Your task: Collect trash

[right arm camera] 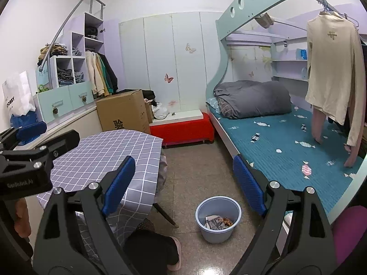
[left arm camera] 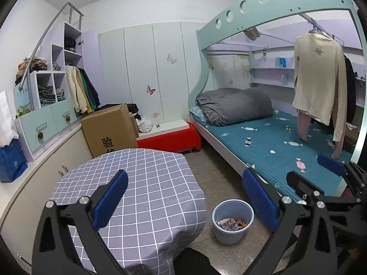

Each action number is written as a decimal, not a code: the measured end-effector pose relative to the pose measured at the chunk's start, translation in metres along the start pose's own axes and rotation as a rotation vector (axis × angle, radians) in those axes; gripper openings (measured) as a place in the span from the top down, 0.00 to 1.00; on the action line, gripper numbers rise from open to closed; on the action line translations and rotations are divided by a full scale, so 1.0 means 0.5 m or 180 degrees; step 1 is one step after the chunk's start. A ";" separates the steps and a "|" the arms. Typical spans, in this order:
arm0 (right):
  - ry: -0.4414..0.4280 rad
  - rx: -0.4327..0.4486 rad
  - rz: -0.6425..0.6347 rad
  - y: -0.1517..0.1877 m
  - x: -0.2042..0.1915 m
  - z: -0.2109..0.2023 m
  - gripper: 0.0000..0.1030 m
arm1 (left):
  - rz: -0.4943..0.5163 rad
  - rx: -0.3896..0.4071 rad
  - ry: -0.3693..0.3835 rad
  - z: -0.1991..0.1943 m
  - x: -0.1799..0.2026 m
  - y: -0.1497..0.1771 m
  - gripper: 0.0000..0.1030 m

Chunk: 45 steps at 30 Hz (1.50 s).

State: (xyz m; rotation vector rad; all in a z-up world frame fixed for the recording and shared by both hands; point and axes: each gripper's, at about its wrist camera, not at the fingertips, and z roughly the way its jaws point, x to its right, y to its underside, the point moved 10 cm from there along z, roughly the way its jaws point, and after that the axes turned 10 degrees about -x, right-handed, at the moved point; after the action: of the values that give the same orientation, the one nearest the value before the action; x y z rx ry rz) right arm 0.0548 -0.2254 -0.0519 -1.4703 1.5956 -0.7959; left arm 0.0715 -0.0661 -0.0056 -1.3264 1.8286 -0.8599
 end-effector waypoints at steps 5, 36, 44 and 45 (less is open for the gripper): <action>0.0007 0.0008 0.0030 0.004 0.011 -0.005 0.16 | 0.0037 -0.0002 0.0010 -0.002 0.016 0.000 0.05; -0.0021 -0.0006 0.0046 0.007 0.014 0.000 0.16 | 0.0066 -0.0045 0.0008 0.006 0.021 0.001 0.05; -0.0021 -0.0010 0.0060 0.009 0.021 0.002 0.16 | 0.0103 -0.0049 0.0025 0.010 0.019 0.004 0.05; -0.0020 -0.0011 0.0061 0.009 0.022 0.002 0.16 | 0.0102 -0.0050 0.0022 0.010 0.019 0.003 0.05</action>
State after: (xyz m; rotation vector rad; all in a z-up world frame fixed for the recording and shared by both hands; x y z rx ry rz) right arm 0.0535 -0.2356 -0.0579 -1.4564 1.6047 -0.7772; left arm 0.0729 -0.0755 -0.0112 -1.3017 1.8606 -0.8360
